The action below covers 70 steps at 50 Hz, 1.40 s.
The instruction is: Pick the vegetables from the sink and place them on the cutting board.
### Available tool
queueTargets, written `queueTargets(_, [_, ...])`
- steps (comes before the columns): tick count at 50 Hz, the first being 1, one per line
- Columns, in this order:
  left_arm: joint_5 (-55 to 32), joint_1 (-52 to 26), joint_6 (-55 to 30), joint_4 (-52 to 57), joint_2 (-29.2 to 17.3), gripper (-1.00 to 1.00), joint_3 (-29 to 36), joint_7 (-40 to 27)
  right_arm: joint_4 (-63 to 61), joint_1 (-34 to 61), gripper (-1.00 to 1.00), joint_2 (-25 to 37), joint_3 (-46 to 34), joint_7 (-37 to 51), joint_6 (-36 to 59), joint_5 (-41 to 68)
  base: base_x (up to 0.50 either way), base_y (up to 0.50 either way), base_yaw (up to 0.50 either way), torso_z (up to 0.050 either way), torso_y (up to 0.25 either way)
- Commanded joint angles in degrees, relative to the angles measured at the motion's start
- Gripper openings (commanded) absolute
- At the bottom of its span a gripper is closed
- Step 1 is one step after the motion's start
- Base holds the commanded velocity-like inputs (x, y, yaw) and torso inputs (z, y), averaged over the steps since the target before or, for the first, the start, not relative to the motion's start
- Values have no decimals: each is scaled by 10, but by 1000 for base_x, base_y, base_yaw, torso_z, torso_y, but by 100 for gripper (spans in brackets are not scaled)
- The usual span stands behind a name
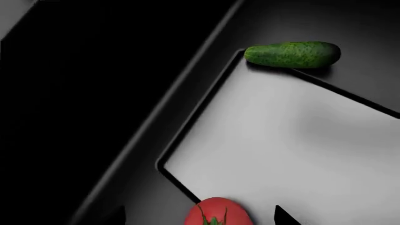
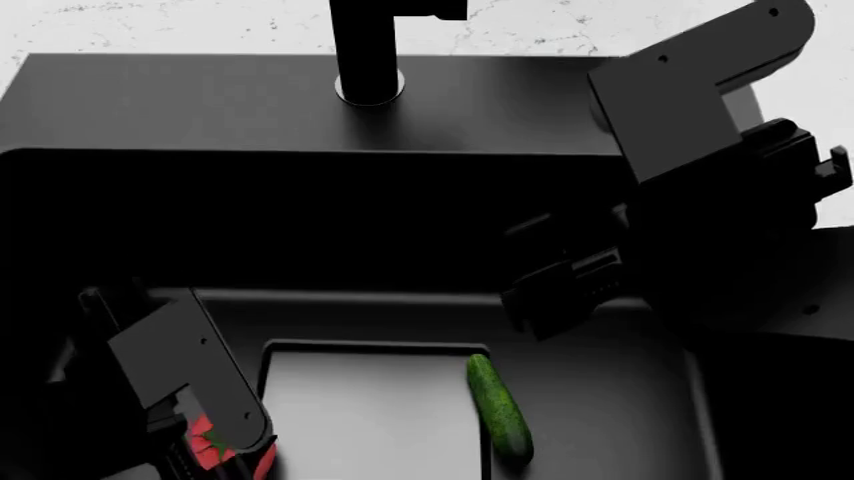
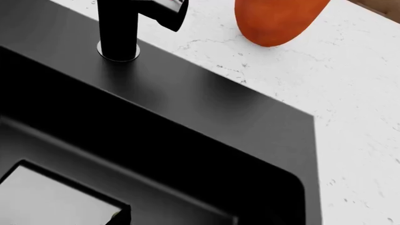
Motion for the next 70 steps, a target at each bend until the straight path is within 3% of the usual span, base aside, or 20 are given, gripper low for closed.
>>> queueTargets(1, [12, 20, 27, -27, 9, 100, 25, 16, 5, -5, 100, -6, -1, -12, -20, -15, 0, 0, 2, 0, -9])
queueTargets(26, [17, 40, 86, -129, 30, 100, 26, 3, 5, -14, 100, 2, -22, -14, -48, -12, -3, 3, 4, -4, -3])
queueTargets(70, [45, 55, 173, -290, 62, 100, 97, -2, 3, -23, 100, 18, -39, -14, -75, -1, -3, 2, 5, -9, -9])
